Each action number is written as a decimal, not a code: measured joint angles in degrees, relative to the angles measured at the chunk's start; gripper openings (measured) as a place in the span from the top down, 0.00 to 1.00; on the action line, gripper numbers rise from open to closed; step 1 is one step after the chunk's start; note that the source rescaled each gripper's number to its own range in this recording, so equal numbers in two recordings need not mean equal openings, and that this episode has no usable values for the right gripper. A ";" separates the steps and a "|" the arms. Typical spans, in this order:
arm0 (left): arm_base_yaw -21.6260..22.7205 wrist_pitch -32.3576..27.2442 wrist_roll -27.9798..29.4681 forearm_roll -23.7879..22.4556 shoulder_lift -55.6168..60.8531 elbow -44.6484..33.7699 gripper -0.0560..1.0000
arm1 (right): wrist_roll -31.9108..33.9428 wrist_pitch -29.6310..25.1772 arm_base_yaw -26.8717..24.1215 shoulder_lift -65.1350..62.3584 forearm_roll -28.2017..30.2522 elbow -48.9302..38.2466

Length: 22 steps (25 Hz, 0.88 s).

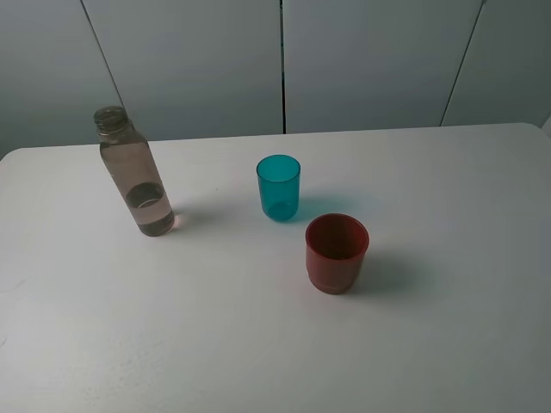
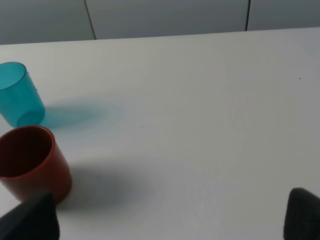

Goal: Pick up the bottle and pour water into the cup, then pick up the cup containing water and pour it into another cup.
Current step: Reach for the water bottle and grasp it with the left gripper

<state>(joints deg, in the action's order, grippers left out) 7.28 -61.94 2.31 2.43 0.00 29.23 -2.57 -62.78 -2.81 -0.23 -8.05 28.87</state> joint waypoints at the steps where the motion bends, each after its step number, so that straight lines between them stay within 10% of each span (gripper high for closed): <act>1: 0.00 0.00 0.00 0.00 0.00 0.00 0.04 | 0.00 0.00 0.00 0.00 0.00 0.00; 18: 0.00 0.00 2.94 -2.43 0.00 0.00 0.04 | 0.00 0.00 0.00 0.00 0.00 0.00; 22: 0.00 4.35 -0.25 3.20 0.00 1.40 0.04 | 0.00 0.00 0.00 0.00 0.00 0.00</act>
<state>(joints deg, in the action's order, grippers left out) 7.28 -57.59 2.06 5.64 0.00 30.63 -2.57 -62.78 -2.81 -0.23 -8.05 28.87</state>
